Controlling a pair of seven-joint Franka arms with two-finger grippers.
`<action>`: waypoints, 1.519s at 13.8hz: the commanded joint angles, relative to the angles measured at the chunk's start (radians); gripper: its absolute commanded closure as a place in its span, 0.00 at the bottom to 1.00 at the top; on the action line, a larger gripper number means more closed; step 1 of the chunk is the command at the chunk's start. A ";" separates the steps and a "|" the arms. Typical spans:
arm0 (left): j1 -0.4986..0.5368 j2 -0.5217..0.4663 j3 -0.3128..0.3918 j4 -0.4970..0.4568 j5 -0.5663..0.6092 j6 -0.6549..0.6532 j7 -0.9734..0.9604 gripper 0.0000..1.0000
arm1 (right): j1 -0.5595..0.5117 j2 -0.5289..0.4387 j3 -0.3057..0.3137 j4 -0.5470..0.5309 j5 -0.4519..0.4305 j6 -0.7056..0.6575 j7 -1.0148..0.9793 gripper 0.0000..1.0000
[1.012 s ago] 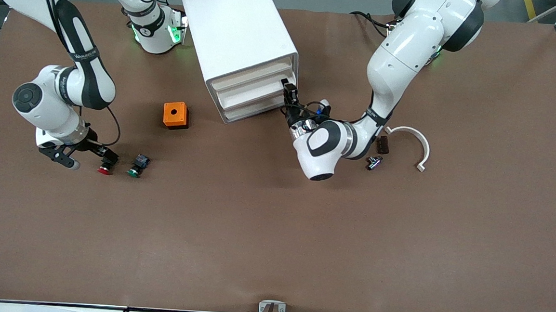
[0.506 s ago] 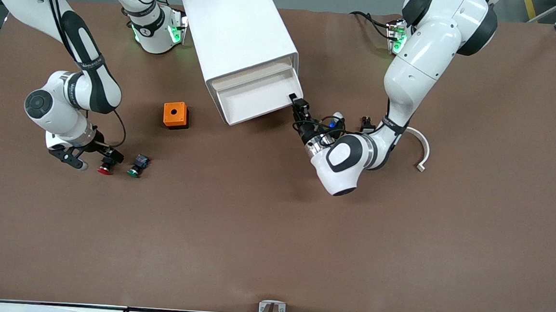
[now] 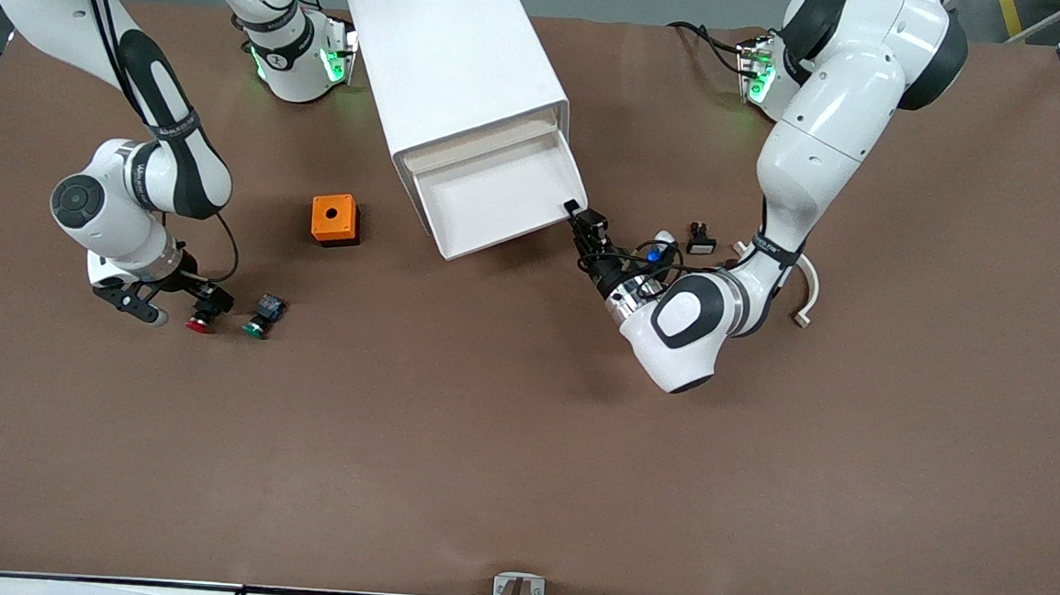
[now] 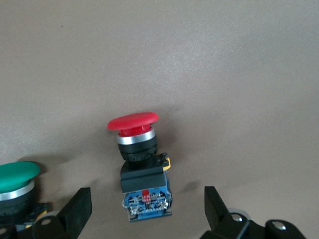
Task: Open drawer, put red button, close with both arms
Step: 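Release the drawer with the left gripper while the right gripper lifts the button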
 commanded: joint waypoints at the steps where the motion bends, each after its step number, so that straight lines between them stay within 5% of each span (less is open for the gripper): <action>1: 0.021 0.014 0.004 0.012 -0.009 0.009 -0.001 0.82 | -0.017 0.005 0.006 -0.007 -0.026 0.025 -0.019 0.00; 4: 0.043 0.014 0.004 0.012 -0.014 0.017 0.001 0.82 | -0.031 0.019 0.006 -0.006 -0.026 0.040 -0.038 0.00; 6: 0.044 0.015 0.004 0.012 -0.017 0.020 0.012 0.70 | -0.033 0.020 0.006 -0.006 -0.026 0.045 -0.038 0.00; 7: 0.044 0.015 0.004 0.012 -0.020 0.023 0.010 0.32 | -0.031 0.019 0.006 -0.006 -0.026 0.044 -0.038 0.00; 8: 0.049 0.015 0.004 0.012 -0.035 0.027 0.013 0.08 | -0.031 0.019 0.008 -0.006 -0.026 0.042 -0.027 0.07; 10: 0.064 0.014 0.004 0.012 -0.072 0.031 0.053 0.03 | -0.029 0.017 0.008 -0.007 -0.024 0.036 -0.021 0.57; 12: 0.079 0.009 0.003 0.024 -0.090 0.031 0.119 0.00 | -0.033 0.017 0.008 -0.007 -0.024 0.036 -0.021 0.95; 18: 0.119 0.001 0.007 0.080 -0.089 0.028 0.439 0.00 | -0.026 -0.018 0.009 0.030 -0.020 -0.103 -0.008 1.00; 21: 0.129 -0.002 0.024 0.109 -0.034 0.029 0.678 0.00 | 0.018 -0.127 0.015 0.048 -0.016 -0.247 0.077 1.00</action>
